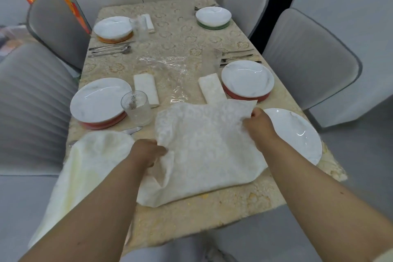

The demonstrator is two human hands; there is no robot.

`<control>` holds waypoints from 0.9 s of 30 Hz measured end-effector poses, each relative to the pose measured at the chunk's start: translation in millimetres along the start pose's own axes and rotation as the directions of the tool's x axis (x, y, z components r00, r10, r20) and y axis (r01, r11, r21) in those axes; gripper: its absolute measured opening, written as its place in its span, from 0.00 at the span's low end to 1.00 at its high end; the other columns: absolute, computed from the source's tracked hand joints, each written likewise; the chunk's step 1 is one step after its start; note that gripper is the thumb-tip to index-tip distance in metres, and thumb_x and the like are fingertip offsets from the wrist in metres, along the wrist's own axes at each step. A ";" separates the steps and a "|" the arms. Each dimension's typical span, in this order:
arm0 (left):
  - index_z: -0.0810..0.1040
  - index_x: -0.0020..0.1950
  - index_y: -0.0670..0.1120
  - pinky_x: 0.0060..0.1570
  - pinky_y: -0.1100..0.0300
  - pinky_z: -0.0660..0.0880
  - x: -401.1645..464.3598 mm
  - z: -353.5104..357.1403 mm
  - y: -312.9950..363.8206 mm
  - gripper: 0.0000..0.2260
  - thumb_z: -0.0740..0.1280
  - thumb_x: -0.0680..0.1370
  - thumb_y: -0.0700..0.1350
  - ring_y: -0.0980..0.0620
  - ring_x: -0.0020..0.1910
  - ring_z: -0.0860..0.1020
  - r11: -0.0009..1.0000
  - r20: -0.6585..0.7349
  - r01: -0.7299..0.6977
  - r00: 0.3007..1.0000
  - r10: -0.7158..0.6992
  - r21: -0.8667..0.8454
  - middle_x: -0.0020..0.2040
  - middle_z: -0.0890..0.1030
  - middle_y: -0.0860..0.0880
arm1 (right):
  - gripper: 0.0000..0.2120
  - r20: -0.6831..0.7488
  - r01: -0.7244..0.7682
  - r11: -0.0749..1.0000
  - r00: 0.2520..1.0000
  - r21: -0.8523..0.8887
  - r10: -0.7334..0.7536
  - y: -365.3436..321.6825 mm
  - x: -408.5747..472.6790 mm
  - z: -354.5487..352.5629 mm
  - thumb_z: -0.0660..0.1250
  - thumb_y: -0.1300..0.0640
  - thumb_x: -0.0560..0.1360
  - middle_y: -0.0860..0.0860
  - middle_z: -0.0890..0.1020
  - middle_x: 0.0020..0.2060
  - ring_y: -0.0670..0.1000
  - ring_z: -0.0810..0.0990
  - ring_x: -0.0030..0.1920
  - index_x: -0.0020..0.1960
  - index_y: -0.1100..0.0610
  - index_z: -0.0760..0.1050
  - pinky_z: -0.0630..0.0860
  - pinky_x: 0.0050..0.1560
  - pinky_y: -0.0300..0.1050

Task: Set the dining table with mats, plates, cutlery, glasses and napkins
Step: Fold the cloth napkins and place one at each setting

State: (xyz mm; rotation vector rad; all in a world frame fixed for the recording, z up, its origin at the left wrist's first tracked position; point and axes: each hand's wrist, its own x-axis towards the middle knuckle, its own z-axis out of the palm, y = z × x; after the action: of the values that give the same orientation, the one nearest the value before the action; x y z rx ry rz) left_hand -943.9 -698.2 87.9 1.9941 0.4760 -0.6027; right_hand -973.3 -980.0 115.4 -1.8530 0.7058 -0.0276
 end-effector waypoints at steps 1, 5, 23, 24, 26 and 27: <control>0.80 0.43 0.38 0.25 0.65 0.66 -5.9 -4.2 2.7 0.04 0.72 0.69 0.35 0.50 0.23 0.70 0.997 0.049 -0.001 0.999 0.005 -0.071 0.34 0.76 0.42 | 0.06 0.013 -0.006 0.999 1.000 0.042 0.006 -2.7 -1.5 -1.8 0.59 0.64 0.74 0.49 0.74 0.35 0.48 0.71 0.32 0.45 0.56 0.72 0.66 0.30 0.40; 0.80 0.52 0.34 0.42 0.55 0.79 -24.9 -25.7 1.8 0.22 0.68 0.59 0.35 0.41 0.40 0.82 0.941 0.235 0.001 0.968 0.083 -0.338 0.49 0.82 0.33 | 0.10 0.066 -0.049 0.988 0.997 0.149 0.039 -9.2 -5.7 -12.3 0.59 0.64 0.75 0.49 0.70 0.33 0.49 0.68 0.32 0.36 0.55 0.68 0.64 0.31 0.42; 0.81 0.41 0.46 0.41 0.62 0.77 -66.2 -45.7 -44.5 0.11 0.64 0.72 0.32 0.53 0.39 0.78 0.879 0.418 -0.281 0.902 0.105 0.386 0.43 0.81 0.49 | 0.14 0.235 0.280 0.541 0.960 -0.793 -0.152 17.1 -22.5 3.9 0.64 0.52 0.77 0.53 0.77 0.56 0.55 0.76 0.57 0.60 0.57 0.72 0.69 0.50 0.44; 0.81 0.46 0.47 0.42 0.60 0.77 -62.1 -49.8 -46.9 0.10 0.64 0.74 0.34 0.52 0.42 0.78 0.867 0.273 -0.292 0.943 0.190 0.404 0.48 0.81 0.48 | 0.14 0.258 0.309 0.587 0.951 -0.748 -0.172 17.7 -21.8 13.9 0.65 0.53 0.77 0.53 0.77 0.57 0.54 0.76 0.57 0.60 0.56 0.72 0.69 0.51 0.44; 0.78 0.54 0.48 0.42 0.60 0.72 -55.8 -59.2 -52.1 0.09 0.67 0.75 0.39 0.51 0.47 0.77 0.778 0.022 -0.312 0.933 0.359 0.546 0.56 0.77 0.48 | 0.16 0.320 0.369 0.621 0.927 -0.691 -0.194 18.2 -17.7 35.0 0.67 0.53 0.76 0.53 0.75 0.60 0.53 0.76 0.58 0.62 0.55 0.72 0.70 0.54 0.44; 0.76 0.58 0.47 0.45 0.60 0.71 -50.8 -63.2 -55.8 0.12 0.68 0.75 0.41 0.50 0.50 0.76 0.742 -0.047 -0.302 0.911 0.409 0.598 0.60 0.75 0.48 | 0.17 0.343 0.390 0.620 0.918 -0.681 -0.200 18.3 -13.8 44.9 0.67 0.54 0.76 0.53 0.75 0.62 0.53 0.75 0.59 0.64 0.55 0.71 0.71 0.56 0.44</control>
State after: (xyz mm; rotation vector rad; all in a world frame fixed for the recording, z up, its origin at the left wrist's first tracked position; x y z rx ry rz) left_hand -1002.0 -620.8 105.6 2.6575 -0.0215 -0.3434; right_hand -977.4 -939.3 85.9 -2.7005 0.2146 0.3093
